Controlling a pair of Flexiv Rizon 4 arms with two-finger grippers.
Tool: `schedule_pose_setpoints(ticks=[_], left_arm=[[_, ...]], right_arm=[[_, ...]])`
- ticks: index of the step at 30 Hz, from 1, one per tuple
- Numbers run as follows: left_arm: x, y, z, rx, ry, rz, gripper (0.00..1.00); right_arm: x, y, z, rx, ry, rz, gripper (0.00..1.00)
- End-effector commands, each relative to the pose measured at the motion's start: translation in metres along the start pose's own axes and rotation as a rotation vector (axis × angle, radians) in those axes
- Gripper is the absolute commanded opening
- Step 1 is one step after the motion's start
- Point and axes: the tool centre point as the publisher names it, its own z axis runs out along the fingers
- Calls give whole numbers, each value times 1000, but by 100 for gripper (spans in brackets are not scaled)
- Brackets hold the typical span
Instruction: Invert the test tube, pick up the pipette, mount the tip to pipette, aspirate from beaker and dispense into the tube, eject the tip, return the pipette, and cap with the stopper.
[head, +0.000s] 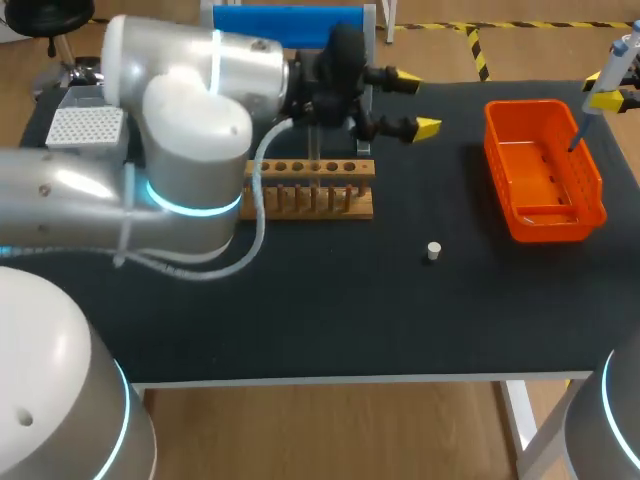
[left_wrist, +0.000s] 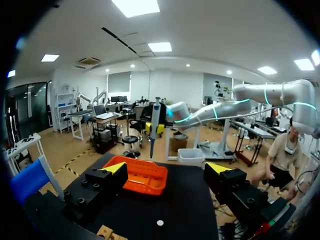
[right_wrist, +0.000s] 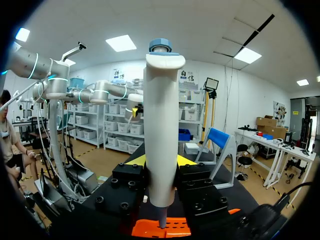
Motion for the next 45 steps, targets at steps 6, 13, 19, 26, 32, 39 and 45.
schedule_pose_setpoints(ticks=[6, 13, 19, 26, 32, 39, 45], left_arm=[[18, 21, -40, 113, -104, 24, 100], [14, 29, -51, 137, -137, 42, 100], [6, 33, -57, 148, -132, 50, 100], [-6, 38, -64, 172, -112, 75, 100], [-13, 40, -67, 180, -107, 76, 100], [-17, 40, -67, 211, -107, 71, 100], [-17, 41, -67, 218, -111, 63, 100]], right_arm=[[0, 1, -1, 3, 2, 0, 0], [0, 1, -1, 3, 2, 0, 0], [0, 1, -1, 3, 2, 0, 0], [0, 1, -1, 3, 2, 0, 0], [0, 1, -1, 3, 2, 0, 0], [0, 1, -1, 3, 2, 0, 0], [0, 1, -1, 3, 2, 0, 0]])
